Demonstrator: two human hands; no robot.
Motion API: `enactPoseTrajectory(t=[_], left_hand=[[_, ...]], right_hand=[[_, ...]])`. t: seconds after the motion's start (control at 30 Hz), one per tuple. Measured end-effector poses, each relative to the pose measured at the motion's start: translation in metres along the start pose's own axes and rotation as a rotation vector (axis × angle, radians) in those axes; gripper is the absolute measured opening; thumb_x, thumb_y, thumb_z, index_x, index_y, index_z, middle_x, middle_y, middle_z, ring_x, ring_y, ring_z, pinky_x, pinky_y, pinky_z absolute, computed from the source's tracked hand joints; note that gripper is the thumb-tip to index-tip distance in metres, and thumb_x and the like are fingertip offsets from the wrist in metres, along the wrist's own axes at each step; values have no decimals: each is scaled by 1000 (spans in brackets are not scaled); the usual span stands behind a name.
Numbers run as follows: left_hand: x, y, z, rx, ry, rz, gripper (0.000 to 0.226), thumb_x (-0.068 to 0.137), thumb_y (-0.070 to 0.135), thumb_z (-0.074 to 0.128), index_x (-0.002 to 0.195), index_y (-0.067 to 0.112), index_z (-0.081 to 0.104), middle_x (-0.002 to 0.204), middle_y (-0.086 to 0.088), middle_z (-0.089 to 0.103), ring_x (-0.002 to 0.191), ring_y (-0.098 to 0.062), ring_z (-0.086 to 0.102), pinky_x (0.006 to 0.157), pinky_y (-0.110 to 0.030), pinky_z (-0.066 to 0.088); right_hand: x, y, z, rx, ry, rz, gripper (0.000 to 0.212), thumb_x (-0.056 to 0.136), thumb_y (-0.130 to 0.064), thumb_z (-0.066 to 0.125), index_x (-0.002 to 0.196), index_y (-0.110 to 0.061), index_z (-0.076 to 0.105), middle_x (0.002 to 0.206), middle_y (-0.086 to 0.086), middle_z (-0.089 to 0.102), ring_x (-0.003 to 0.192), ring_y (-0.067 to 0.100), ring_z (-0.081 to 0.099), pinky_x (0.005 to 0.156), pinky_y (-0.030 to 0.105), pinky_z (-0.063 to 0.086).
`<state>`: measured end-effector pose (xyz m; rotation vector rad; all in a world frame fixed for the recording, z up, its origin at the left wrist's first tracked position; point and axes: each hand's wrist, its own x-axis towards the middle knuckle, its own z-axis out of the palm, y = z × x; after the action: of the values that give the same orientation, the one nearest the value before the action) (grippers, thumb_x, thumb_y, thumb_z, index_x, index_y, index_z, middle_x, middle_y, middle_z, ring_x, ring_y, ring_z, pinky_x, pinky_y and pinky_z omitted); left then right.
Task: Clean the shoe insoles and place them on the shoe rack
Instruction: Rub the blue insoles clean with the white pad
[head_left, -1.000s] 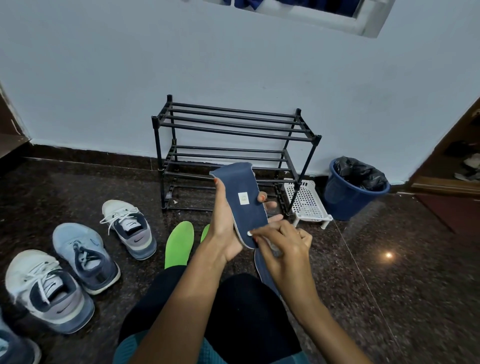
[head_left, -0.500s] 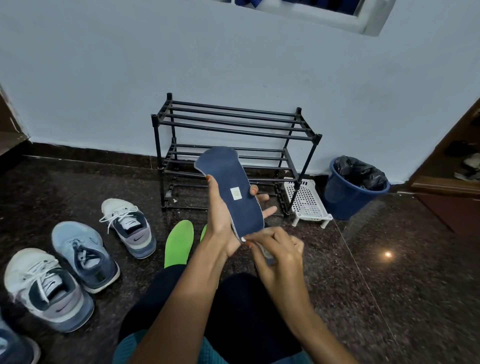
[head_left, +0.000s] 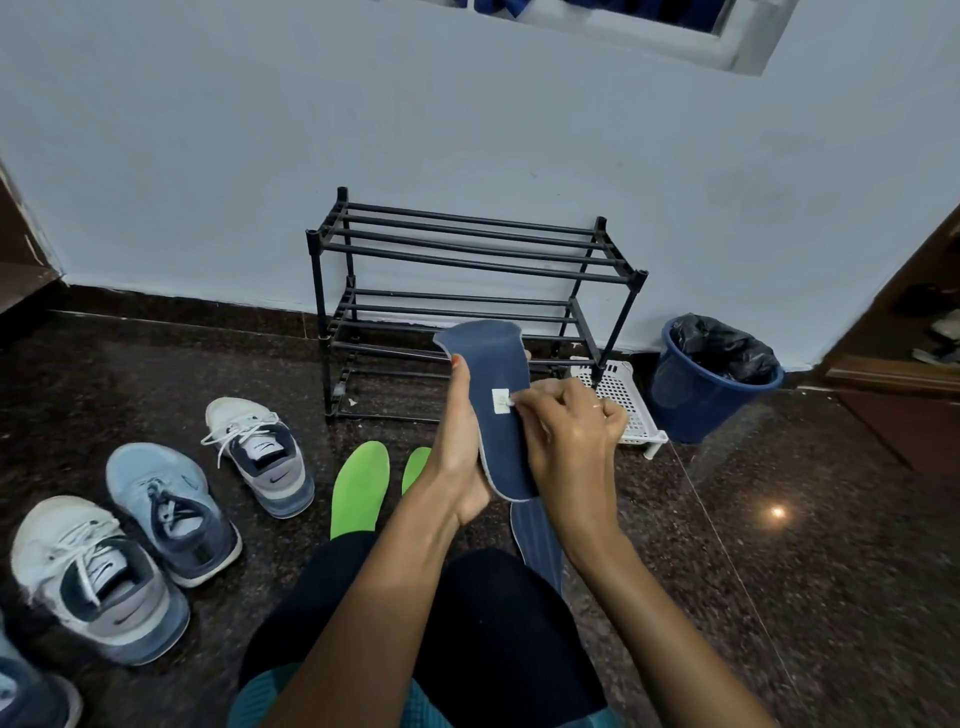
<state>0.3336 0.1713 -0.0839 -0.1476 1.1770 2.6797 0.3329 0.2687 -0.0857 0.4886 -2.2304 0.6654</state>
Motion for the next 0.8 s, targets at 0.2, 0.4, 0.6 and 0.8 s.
enactPoseTrajectory(t=[0.2,0.4,0.6,0.8], left_hand=[[0,2,0,36,-17,-24,79,93,67,9,109,11,63,95,-6,74,87,-15,71,74,-27,56],[1,2,3,1,-3,-23,84,93,65,8,84,21,78,88,-1,75,87,-13,69,86,-29,50],[0,-3,2,15,-14,-14,72,96,61,13,103,11,65,88,-5,74,79,-14,71,67,-23,57],[1,-2,0,5,10,20,70,97,58,13,111,11,63,102,-7,73,84,-14,71,76,-25,56]], right_hand=[[-1,-2,3,51,-11,61,9,80,-9,63,86,-11,69,82,5,61,73,21,58,75,28,21],[-18,-11,0,138,-55,72,12,80,-11,61,87,-15,70,78,2,59,70,16,56,72,25,23],[7,-5,2,124,16,194,9,80,-8,69,85,-16,70,82,-1,60,72,14,54,71,22,17],[8,-4,7,160,11,213,11,79,-4,67,84,-13,70,81,1,60,72,15,54,69,22,16]])
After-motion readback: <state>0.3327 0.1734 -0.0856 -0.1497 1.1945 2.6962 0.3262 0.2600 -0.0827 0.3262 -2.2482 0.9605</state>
